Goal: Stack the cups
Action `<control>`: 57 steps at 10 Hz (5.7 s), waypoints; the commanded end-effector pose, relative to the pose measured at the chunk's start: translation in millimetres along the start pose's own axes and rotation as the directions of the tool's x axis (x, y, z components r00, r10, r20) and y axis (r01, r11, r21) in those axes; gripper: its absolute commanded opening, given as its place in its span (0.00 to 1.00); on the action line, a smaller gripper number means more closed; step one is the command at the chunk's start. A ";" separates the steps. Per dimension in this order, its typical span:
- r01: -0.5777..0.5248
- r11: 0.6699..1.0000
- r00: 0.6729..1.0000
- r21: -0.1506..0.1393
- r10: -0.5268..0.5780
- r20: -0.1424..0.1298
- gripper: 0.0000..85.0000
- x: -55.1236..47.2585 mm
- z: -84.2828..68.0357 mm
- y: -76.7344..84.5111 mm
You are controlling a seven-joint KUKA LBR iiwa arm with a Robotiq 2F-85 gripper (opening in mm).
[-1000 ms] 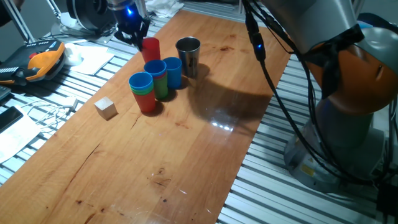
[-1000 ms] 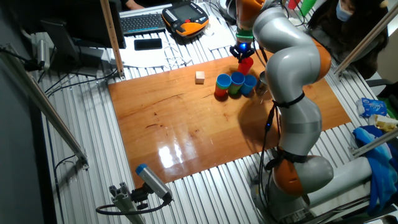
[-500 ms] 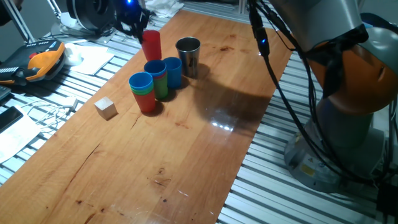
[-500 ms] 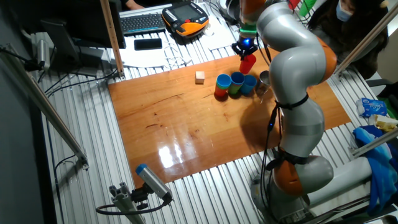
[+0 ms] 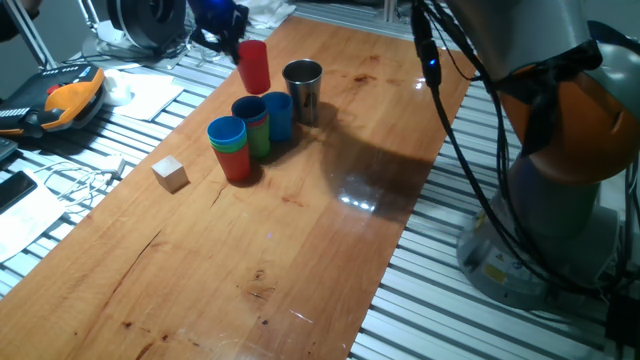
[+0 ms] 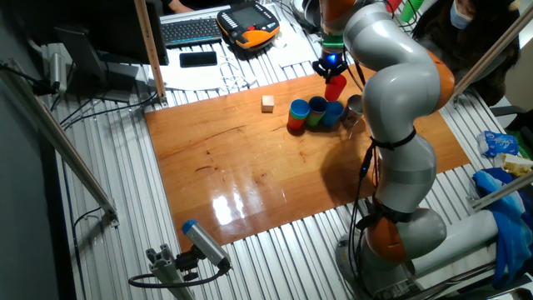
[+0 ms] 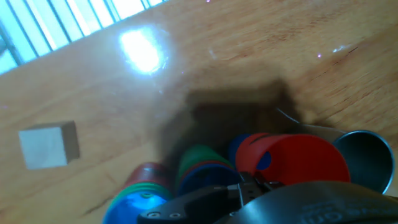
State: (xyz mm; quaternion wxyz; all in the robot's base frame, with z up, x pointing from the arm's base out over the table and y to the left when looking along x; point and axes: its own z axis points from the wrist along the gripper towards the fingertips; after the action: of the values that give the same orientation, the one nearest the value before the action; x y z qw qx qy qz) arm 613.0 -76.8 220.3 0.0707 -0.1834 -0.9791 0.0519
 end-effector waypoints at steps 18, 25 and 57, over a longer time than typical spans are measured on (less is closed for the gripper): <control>-0.040 0.999 0.997 -0.012 0.041 0.066 0.20 20.6 46.6 1.3; -0.099 0.992 0.995 -0.080 0.099 0.003 0.00 6.9 15.1 12.5; -0.566 0.822 0.823 -0.055 0.567 0.008 0.40 1.6 38.3 -12.5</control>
State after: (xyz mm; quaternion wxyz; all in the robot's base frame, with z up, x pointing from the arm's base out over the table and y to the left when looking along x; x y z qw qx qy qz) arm 600.4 -91.0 183.3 0.0352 -0.4674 -0.8820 0.0488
